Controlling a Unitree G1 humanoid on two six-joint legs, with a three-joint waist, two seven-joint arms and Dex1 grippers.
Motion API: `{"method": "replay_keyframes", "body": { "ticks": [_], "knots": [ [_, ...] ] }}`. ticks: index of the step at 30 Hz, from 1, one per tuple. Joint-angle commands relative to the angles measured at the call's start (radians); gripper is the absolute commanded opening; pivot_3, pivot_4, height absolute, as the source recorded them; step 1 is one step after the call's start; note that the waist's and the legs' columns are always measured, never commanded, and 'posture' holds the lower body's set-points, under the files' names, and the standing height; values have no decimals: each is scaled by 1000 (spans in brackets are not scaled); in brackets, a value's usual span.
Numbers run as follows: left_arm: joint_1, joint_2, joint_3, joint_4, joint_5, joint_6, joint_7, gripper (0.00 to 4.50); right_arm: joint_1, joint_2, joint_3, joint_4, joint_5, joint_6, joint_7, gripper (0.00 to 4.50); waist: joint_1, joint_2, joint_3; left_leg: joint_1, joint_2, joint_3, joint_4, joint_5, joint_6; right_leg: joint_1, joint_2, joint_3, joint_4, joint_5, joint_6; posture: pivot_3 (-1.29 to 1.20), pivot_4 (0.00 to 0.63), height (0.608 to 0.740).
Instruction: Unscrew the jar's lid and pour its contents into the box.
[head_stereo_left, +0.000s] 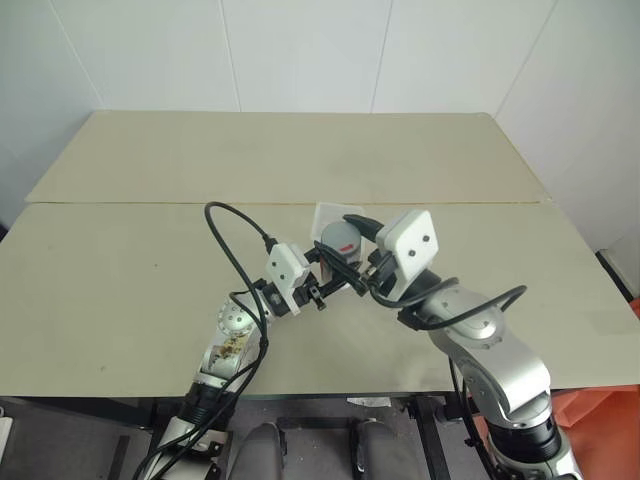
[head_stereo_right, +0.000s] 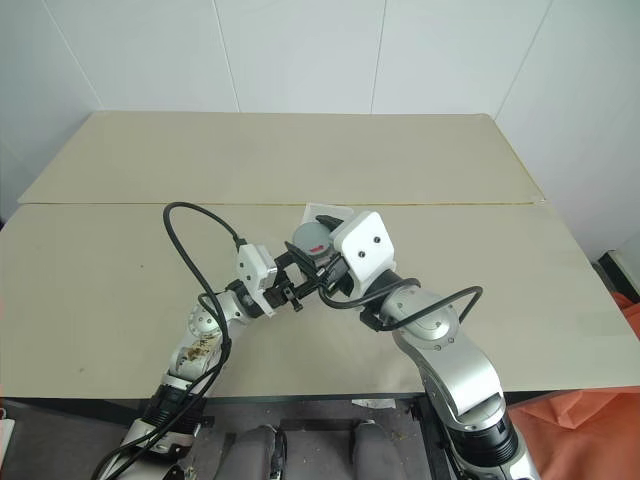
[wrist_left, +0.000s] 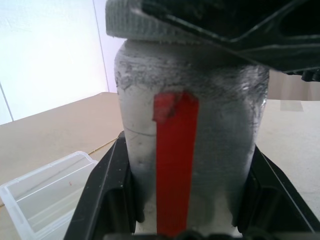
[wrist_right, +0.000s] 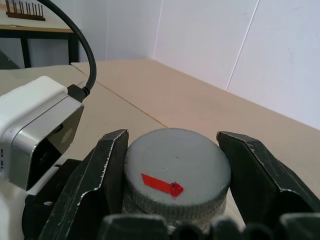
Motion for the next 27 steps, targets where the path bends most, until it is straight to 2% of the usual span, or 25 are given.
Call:
{"method": "replay_keyframes", "body": {
  "ticks": [1, 4, 8, 11, 13, 15, 19, 22, 27],
  "knots": [
    [-5, -6, 3, -26, -4, -29, 1, 2000, -9, -10, -15, -11, -19, -13, 12, 2762, 0, 0, 0, 0, 0, 0, 0, 0, 0, 0, 0, 0, 0, 0, 0, 0, 150, 740],
    [-1, -3, 1, -33, -10, -27, -8, 2000, -13, -17, -27, 0, -6, -17, 41, 2762, 0, 0, 0, 0, 0, 0, 0, 0, 0, 0, 0, 0, 0, 0, 0, 0, 150, 740],
    [11, 9, -10, -61, -35, -10, -49, 2000, -43, -65, -90, 51, 110, -36, 209, 2762, 0, 0, 0, 0, 0, 0, 0, 0, 0, 0, 0, 0, 0, 0, 0, 0, 150, 740],
    [21, 23, -22, -89, -61, 13, -91, 2000, -93, -126, -127, 130, 209, -67, 394, 2762, -2, 0, 0, 0, 0, 0, 0, 0, 0, 0, 0, 0, 0, 0, 0, 0, 150, 740],
    [32, 33, -36, -130, -89, 40, -120, 2000, -165, -180, -141, 239, 280, -105, 592, 2762, -3, 0, 0, 1, 0, 0, 0, 0, 0, 0, 0, 0, 0, 0, 0, 0, 150, 740],
    [37, 38, -44, -156, -100, 56, -132, 2000, -220, -211, -142, 323, 314, -137, 729, 2762, -3, 0, 0, 1, 0, 0, 0, 0, 0, 0, 0, 0, 0, 0, -1, 0, 150, 740],
    [49, 38, -72, -208, -110, 84, -143, 2000, -389, -238, -99, 575, 343, -214, 1078, 2762, -5, 0, 0, 1, 1, 0, -1, 0, 0, 1, 2, 0, -1, 0, 0, 0, 150, 740],
    [52, 39, -83, -226, -110, 96, -140, 2000, -504, -224, -62, 752, 328, -274, 1270, 2762, -5, 0, 0, 2, 2, 0, -1, 0, 0, 1, 3, 0, -1, 0, -1, 0, 150, 740],
    [53, 39, -90, -240, -108, 105, -130, 2000, -643, -286, 116, 930, 432, -386, 1314, 2762, -3, 0, 0, 2, 3, 0, -1, 0, 0, 1, 4, 0, 0, 4, -7, 0, 150, 740]
  ]
}}
